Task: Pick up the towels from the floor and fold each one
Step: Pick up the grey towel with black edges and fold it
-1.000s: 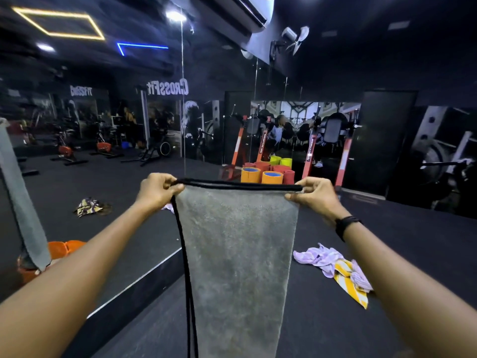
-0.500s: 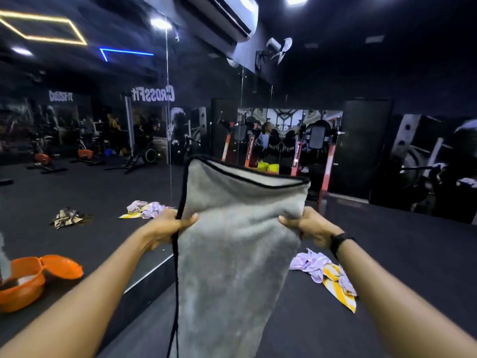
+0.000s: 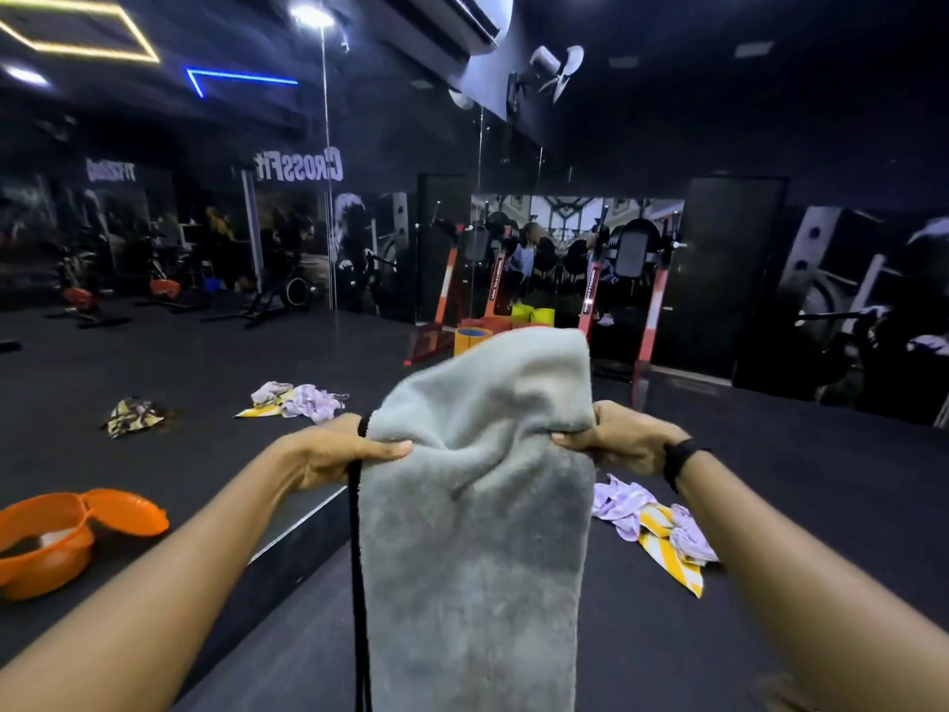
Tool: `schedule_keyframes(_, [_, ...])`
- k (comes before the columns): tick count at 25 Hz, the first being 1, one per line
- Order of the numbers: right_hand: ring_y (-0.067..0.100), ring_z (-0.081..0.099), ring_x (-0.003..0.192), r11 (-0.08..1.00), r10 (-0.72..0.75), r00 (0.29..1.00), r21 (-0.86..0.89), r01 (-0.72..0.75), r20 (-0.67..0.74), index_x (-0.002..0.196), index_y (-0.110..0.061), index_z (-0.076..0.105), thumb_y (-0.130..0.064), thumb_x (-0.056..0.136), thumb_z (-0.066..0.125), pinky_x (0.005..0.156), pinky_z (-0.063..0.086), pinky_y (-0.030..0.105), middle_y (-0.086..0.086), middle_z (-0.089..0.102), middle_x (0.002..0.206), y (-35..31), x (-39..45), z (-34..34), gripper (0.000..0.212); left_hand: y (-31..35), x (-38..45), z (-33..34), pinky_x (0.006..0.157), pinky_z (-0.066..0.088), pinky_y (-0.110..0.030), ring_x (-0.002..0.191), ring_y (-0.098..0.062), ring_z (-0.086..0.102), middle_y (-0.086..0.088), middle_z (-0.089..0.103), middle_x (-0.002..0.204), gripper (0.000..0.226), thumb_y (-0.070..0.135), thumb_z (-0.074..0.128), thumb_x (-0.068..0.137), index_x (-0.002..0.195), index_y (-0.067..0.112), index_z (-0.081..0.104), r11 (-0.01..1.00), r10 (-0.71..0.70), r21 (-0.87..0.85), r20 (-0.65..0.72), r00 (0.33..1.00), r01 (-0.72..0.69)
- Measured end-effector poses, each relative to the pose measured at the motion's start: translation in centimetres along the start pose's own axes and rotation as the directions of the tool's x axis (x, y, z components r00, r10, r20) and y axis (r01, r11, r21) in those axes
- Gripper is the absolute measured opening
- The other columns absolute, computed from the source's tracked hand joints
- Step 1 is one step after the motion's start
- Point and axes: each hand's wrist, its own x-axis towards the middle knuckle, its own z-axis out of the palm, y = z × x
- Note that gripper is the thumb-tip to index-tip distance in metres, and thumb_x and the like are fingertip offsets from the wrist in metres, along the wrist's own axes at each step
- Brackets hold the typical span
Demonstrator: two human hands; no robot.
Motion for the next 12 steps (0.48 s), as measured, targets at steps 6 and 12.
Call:
schedule_keyframes(6, [0.004,0.064,0.062,0.989,-0.010,0.999,0.145,0.017,-0.044,0.086,-0.016,0.077,-0.022,0.086,0.068,0.053,0.048,0.015,-0.004,0.072,0.075,-1.3,-1.1,-0.7,0.011,0.8,0.0,-0.3,0.071,0.058,-0.029,0.083,-0.015,0.072,-0.005,0.074,0.090,0.048,0.031,0.087,0.065,0.103,0.010,0.065,0.989,-0.026,-0.147,-0.156,0.987,0.002])
schedule_keyframes(12, [0.020,0.070,0.091,0.982,-0.088,0.996,0.166,0.087,0.001,0.107,-0.007,0.068,-0.023,0.058,0.087,0.079,0.059,0.034,0.016,0.069,0.112,0.0,-0.5,-0.5,0.055,0.8,-0.2,0.7,0.082,0.053,-0.034,0.092,-0.019,0.069,-0.003,0.073,0.101,0.030,0.020,0.079,0.077,0.102,0.017,0.064,0.995,0.095,0.005,-0.185,0.978,-0.096])
